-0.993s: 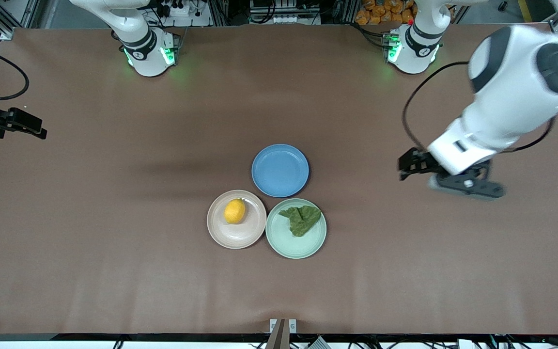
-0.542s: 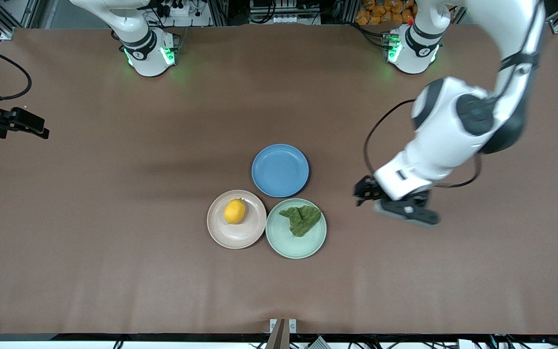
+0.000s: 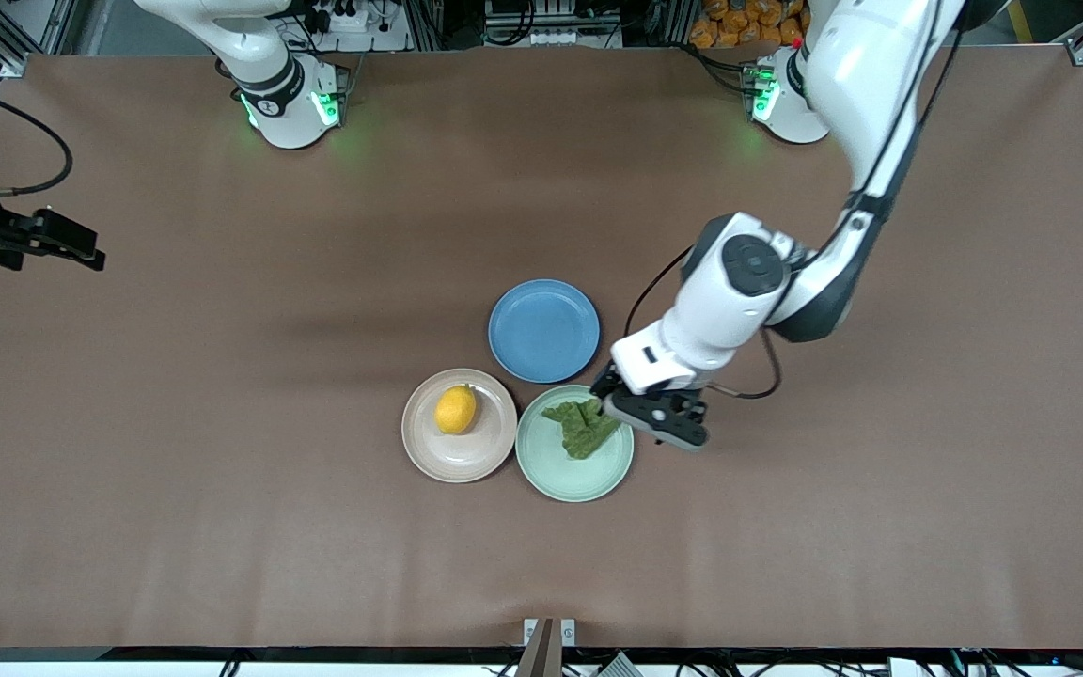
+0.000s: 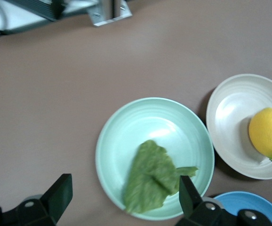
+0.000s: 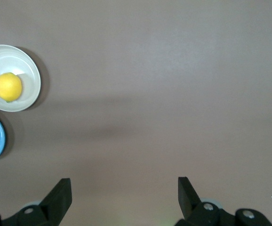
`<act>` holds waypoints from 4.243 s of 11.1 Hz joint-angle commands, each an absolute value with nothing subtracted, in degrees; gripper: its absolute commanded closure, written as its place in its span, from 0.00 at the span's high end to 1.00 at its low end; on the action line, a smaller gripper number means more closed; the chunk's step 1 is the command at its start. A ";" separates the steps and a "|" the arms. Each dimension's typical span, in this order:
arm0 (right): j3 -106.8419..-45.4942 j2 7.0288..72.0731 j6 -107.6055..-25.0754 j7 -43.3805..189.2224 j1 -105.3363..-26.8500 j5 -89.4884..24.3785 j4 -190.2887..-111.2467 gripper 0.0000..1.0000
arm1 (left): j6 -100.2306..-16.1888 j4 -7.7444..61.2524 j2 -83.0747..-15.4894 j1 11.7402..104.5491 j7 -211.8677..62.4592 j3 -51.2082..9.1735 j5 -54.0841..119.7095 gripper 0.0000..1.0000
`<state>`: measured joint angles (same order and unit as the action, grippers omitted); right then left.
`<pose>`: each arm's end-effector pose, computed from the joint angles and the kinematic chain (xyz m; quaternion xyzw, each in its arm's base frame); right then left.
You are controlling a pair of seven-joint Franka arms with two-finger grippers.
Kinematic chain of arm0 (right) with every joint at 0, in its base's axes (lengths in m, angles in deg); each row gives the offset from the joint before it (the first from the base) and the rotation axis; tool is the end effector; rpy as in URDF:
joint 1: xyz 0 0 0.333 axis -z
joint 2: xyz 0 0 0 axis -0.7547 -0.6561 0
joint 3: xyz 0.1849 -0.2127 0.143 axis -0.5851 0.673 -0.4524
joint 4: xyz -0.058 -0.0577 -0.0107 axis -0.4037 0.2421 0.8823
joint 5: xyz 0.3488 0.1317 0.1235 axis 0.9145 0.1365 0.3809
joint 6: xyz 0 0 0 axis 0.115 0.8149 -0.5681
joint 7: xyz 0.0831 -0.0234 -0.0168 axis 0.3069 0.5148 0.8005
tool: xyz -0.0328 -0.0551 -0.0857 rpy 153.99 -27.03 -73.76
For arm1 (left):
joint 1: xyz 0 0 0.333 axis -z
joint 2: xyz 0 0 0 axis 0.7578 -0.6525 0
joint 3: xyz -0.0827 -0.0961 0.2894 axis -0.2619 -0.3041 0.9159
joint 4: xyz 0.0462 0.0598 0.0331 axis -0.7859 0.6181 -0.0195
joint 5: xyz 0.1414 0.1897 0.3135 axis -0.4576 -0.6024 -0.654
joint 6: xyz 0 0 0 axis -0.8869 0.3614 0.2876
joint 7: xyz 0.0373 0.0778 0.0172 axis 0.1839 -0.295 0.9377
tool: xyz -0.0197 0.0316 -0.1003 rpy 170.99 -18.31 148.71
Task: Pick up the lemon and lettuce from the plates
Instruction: 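Move the left gripper over the lettuce on the green plate, then lower the left gripper onto the lettuce while the right gripper reaches the lemon, then grasp the lettuce with the left gripper while the right gripper grasps the lemon, then carry the lettuce off the plate and release it with the left gripper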
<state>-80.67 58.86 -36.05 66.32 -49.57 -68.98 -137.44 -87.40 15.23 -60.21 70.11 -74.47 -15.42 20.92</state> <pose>0.5682 -0.0023 0.6131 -0.9990 0.0167 0.0402 0.0034 0.6322 -0.3821 0.3293 0.9569 -0.2120 0.1679 0.1062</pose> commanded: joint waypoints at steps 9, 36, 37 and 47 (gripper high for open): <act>-92.16 48.97 -56.43 31.98 -55.05 -64.57 -145.00 1.00 | -96.96 13.53 -72.87 74.49 -75.01 -13.50 17.40 0.77; -89.00 18.55 -92.92 11.20 -71.41 -67.64 -142.01 1.00 | -68.93 13.09 -62.59 49.81 -95.13 -12.10 18.02 0.00; -89.00 17.93 -94.23 11.20 -71.58 -67.64 -142.01 1.00 | -68.93 13.43 -63.47 49.28 -94.78 -12.01 18.02 0.00; -88.91 16.96 -95.74 11.29 -72.02 -69.66 -142.10 0.50 | -69.10 12.56 -65.95 46.37 -94.95 -11.57 16.71 1.00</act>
<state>-89.30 17.83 -95.62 12.64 -71.49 -67.84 -143.26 -69.40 13.12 -68.28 46.26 -94.64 -11.40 18.43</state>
